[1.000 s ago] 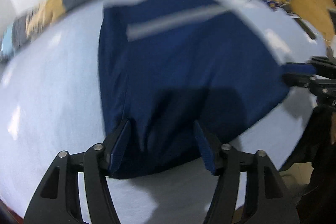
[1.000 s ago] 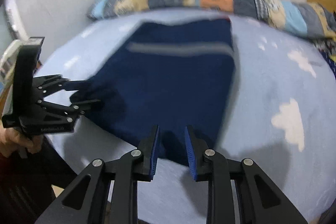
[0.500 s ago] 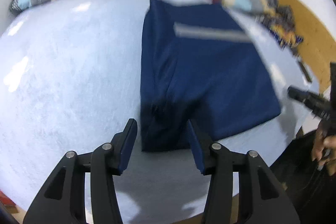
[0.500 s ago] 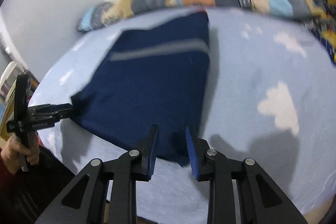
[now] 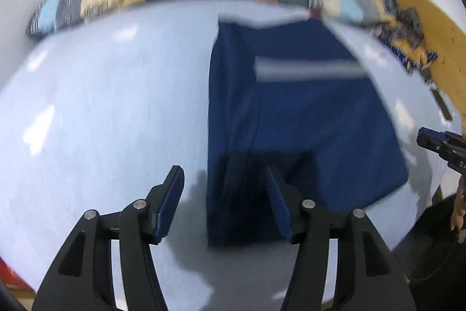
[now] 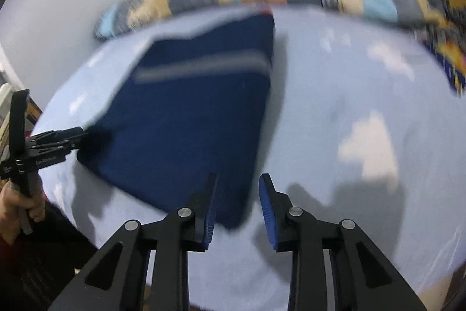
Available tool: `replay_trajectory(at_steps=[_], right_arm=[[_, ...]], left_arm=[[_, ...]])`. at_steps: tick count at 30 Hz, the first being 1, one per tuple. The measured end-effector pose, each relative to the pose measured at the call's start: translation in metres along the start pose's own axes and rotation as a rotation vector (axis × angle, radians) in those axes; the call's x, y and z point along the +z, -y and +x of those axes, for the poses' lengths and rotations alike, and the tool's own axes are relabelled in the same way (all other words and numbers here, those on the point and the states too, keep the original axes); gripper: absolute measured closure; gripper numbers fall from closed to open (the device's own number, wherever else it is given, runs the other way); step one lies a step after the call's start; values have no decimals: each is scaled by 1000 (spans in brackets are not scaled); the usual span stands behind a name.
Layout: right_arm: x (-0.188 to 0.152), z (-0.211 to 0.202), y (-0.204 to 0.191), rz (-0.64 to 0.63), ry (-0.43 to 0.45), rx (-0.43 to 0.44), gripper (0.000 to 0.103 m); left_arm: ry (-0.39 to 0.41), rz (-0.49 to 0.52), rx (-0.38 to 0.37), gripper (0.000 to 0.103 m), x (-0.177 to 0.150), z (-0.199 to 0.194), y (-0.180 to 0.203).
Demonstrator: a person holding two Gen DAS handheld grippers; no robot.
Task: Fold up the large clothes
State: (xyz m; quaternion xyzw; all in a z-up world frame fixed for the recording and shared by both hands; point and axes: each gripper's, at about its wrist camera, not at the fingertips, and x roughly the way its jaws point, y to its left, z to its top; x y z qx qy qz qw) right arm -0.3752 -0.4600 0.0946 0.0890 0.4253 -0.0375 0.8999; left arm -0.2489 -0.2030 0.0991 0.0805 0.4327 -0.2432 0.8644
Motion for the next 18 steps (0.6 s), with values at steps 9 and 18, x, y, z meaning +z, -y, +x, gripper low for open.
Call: replay_trajectory(at_steps=[9, 18], right_arm=[[126, 50, 20, 57, 103, 47, 71], [175, 158, 22, 67, -93, 16, 77]], left_arm=[[35, 84, 26, 41, 113, 62, 22], [-137, 41, 22, 27, 138, 150, 6]])
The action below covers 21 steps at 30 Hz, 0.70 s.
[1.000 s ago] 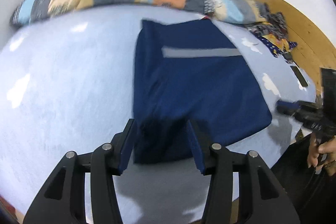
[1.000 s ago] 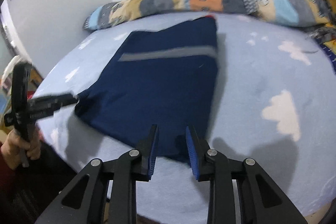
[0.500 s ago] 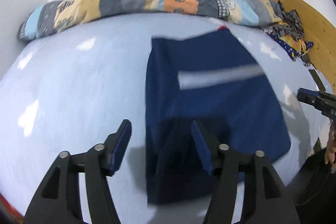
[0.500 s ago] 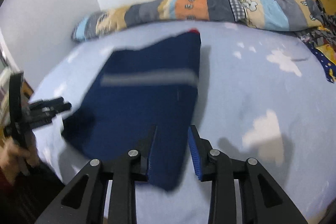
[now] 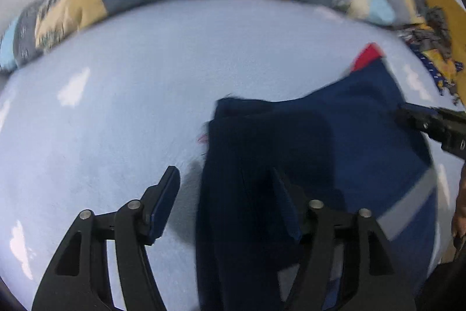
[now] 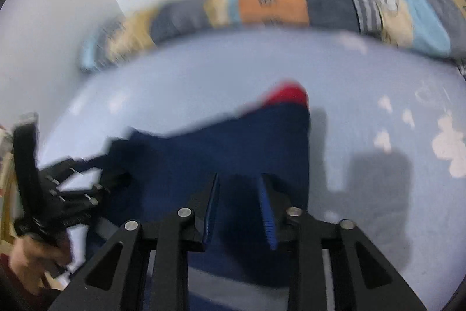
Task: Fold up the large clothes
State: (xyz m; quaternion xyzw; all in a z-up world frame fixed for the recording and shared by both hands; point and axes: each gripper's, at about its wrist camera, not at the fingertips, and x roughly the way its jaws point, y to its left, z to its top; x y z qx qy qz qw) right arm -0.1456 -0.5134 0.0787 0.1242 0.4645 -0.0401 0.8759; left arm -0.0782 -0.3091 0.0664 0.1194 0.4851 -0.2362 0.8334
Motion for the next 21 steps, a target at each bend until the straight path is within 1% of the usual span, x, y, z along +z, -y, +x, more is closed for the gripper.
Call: replay_trajectory(at_steps=[1, 2, 3, 4, 5, 6, 7, 8, 9, 10, 11, 13, 15, 16, 17, 18, 19, 20, 21], right_arm=[[-2, 8, 5, 6, -15, -11, 77], [-3, 14, 10, 17, -34, -8, 79], [-5, 17, 17, 48, -43, 0, 86], [-4, 14, 24, 89, -35, 2, 88], [-4, 9, 26, 102, -29, -17, 89], [-3, 0, 26, 96, -12, -48, 81], [-4, -12, 23, 80, 15, -69, 81], [-7, -21, 20, 71, 32, -58, 81], [-14, -32, 15, 64, 44, -11, 81], [-20, -40, 11, 60, 50, 15, 81], [-31, -48, 6, 51, 53, 29, 81], [-47, -53, 0, 30, 32, 26, 81], [-66, -53, -1, 17, 2, 13, 82], [-79, -51, 1, 15, -21, -20, 82], [-86, -50, 7, 22, -33, -63, 80], [-90, -50, 14, 52, -44, -64, 69], [-94, -55, 21, 96, -39, -58, 69], [-100, -62, 25, 135, -35, -57, 69], [-108, -76, 24, 140, -15, -67, 69]], left_arm=[[-8, -18, -8, 24, 0, 4, -4], [-13, -37, -26, 24, 1, 4, -8], [-14, -45, -21, 24, 1, 2, -10], [-4, -47, 0, 24, 0, -2, -10], [6, -47, 13, 24, -1, -6, -8], [19, -42, 26, 24, -4, -14, -6], [27, -39, 31, 24, -5, -19, -4], [46, -37, 37, 24, -9, -29, -2], [60, -35, 38, 24, -11, -36, -1], [75, -22, 39, 24, -20, -49, 4], [86, -10, 41, 24, -27, -56, 9], [95, 7, 37, 24, -38, -66, 15], [80, 11, 24, 24, -58, -73, 21], [66, 12, 26, 24, -67, -70, 22], [39, 10, 41, 24, -72, -63, 21], [-14, 1, 58, 24, -80, -51, 19], [-33, -13, 57, 24, -81, -47, 16], [-32, -58, 44, 24, -88, -50, 10], [-20, -87, 38, 24, -91, -57, 7]])
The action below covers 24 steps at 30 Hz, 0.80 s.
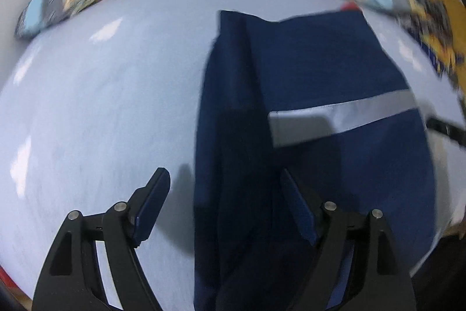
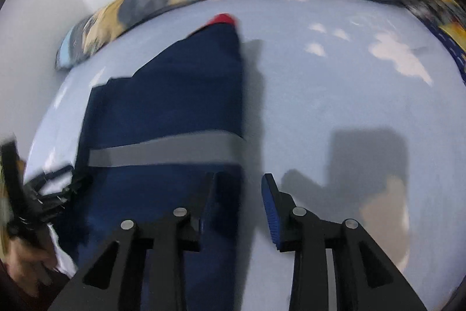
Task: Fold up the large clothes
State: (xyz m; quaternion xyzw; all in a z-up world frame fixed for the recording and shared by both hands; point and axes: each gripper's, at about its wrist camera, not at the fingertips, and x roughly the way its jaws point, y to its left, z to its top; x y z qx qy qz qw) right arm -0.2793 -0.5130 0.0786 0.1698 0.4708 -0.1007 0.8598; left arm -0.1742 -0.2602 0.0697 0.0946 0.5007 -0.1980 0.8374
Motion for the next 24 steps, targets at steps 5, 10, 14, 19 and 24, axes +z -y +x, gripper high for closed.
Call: replay_trajectory(at_steps=[5, 10, 14, 19, 24], right_arm=[[-49, -46, -21, -100, 78, 67, 68], [-95, -60, -43, -185, 89, 89, 67], [-109, -33, -45, -168, -20, 79, 68], [-105, -19, -34, -101, -53, 76, 52], [-107, -34, -37, -90, 4, 80, 64]], left_arm=[[130, -32, -14, 24, -37, -51, -2], [145, 4, 37, 24, -71, -59, 8], [71, 3, 40, 20, -76, -30, 11], [52, -85, 15, 6, -71, -23, -3], [85, -101, 46, 6, -76, -37, 3]])
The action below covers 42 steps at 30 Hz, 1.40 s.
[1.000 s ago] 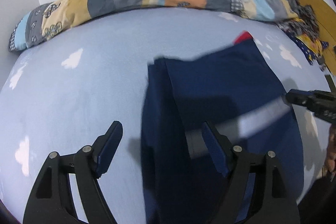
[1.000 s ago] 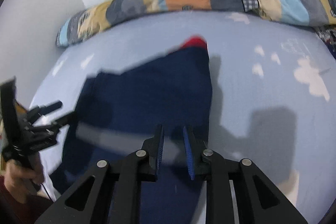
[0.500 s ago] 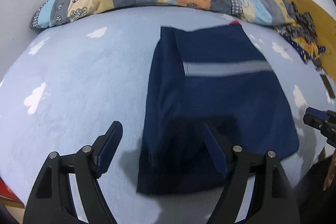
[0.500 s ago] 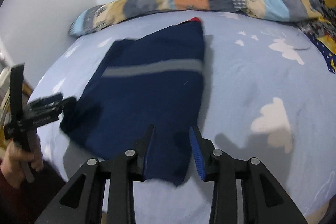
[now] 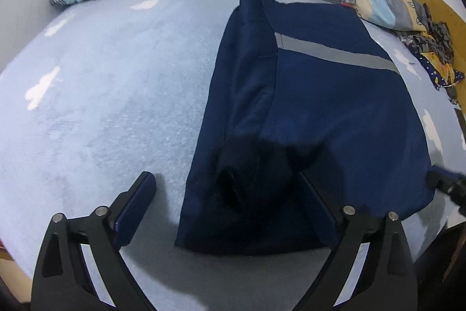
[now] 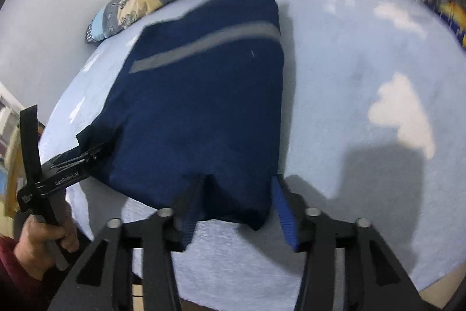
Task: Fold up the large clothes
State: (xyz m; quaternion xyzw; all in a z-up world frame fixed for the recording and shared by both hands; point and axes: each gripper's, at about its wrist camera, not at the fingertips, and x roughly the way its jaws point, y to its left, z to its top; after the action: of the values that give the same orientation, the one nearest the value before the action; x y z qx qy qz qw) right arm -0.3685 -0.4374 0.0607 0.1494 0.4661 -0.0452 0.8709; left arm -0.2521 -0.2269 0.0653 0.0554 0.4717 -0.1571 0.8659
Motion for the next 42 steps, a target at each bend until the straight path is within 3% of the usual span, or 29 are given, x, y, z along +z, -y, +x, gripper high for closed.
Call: replay_trajectory(at_steps=[4, 6, 9, 16, 35, 37, 40, 42], right_arm=[[-11, -18, -34, -151, 92, 2, 64], [-16, -11, -47, -185, 70, 21, 67], [-22, 4, -58, -240, 28, -20, 67], [-18, 12, -53, -180, 1, 15, 67], [-23, 18, -56, -197, -5, 0, 67], [-22, 12, -54, -165, 1, 23, 64], [-23, -10, -55, -142, 85, 26, 62], [-25, -26, -58, -147, 152, -5, 40]], left_arm=[[65, 40, 22, 6, -15, -23, 19], [85, 91, 46, 6, -18, -23, 31], [91, 139, 74, 6, -17, -15, 37], [119, 166, 93, 6, -20, -15, 40], [157, 202, 136, 6, -26, -17, 48], [155, 184, 117, 6, -25, -24, 47], [160, 144, 95, 6, -23, -42, 45], [189, 122, 80, 6, -22, -59, 45]])
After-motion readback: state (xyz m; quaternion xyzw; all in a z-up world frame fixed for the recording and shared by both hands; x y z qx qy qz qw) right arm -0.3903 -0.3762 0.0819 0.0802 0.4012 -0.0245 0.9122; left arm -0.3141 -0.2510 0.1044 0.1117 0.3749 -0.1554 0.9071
